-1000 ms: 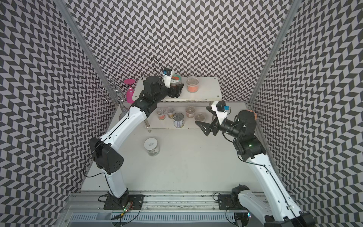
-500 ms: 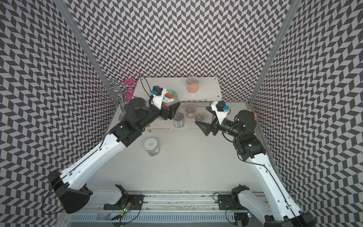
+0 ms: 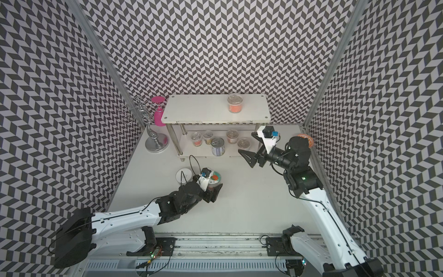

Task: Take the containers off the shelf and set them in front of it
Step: Place the container at the center of the board.

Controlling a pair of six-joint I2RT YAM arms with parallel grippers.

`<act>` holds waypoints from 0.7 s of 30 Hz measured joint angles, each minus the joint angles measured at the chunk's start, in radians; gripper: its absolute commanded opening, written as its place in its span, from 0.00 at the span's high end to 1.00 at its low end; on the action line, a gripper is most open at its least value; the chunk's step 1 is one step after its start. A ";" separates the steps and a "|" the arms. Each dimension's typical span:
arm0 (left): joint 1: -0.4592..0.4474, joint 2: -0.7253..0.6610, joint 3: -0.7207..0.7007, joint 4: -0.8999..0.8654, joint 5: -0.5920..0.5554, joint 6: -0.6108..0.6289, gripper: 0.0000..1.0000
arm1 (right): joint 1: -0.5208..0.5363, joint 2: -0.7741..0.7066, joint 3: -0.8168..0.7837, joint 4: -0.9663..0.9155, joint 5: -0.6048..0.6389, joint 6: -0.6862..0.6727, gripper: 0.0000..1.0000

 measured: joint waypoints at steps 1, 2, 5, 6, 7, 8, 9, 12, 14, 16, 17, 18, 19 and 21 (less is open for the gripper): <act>0.002 0.025 -0.021 0.035 -0.011 -0.007 0.18 | 0.000 -0.005 -0.005 0.000 0.003 0.000 0.01; 0.002 0.048 -0.031 0.063 -0.019 -0.011 0.17 | 0.000 -0.007 -0.009 -0.002 0.006 -0.001 0.00; 0.003 0.141 -0.036 0.161 -0.044 -0.029 0.17 | 0.000 -0.014 -0.018 -0.001 0.011 -0.003 0.00; 0.004 0.169 -0.038 0.196 -0.050 -0.032 0.17 | 0.000 -0.016 -0.021 -0.001 0.013 -0.004 0.00; 0.007 0.198 -0.042 0.234 -0.055 -0.033 0.17 | 0.000 -0.018 -0.024 -0.002 0.016 -0.004 0.00; 0.011 0.219 -0.045 0.261 -0.058 -0.034 0.17 | 0.000 -0.018 -0.024 -0.003 0.018 -0.005 0.00; 0.016 0.243 -0.046 0.286 -0.059 -0.033 0.17 | 0.000 -0.018 -0.024 -0.004 0.019 -0.006 0.01; 0.032 0.308 -0.046 0.357 -0.062 -0.032 0.16 | 0.000 -0.018 -0.026 -0.004 0.025 -0.007 0.00; 0.041 0.339 -0.046 0.396 -0.062 -0.032 0.16 | 0.000 -0.018 -0.030 -0.004 0.030 -0.007 0.00; 0.053 0.366 -0.046 0.431 -0.061 -0.029 0.15 | 0.000 -0.018 -0.032 -0.006 0.034 -0.008 0.00; 0.061 0.380 -0.047 0.449 -0.060 -0.029 0.15 | 0.000 -0.018 -0.032 -0.006 0.036 -0.010 0.00; 0.070 0.393 -0.048 0.468 -0.056 -0.029 0.15 | 0.000 -0.018 -0.032 -0.007 0.039 -0.011 0.01; 0.078 0.404 -0.050 0.483 -0.051 -0.029 0.15 | 0.000 -0.018 -0.032 -0.007 0.041 -0.013 0.00; 0.096 0.435 -0.050 0.511 -0.037 -0.029 0.15 | 0.000 -0.017 -0.032 -0.007 0.046 -0.018 0.01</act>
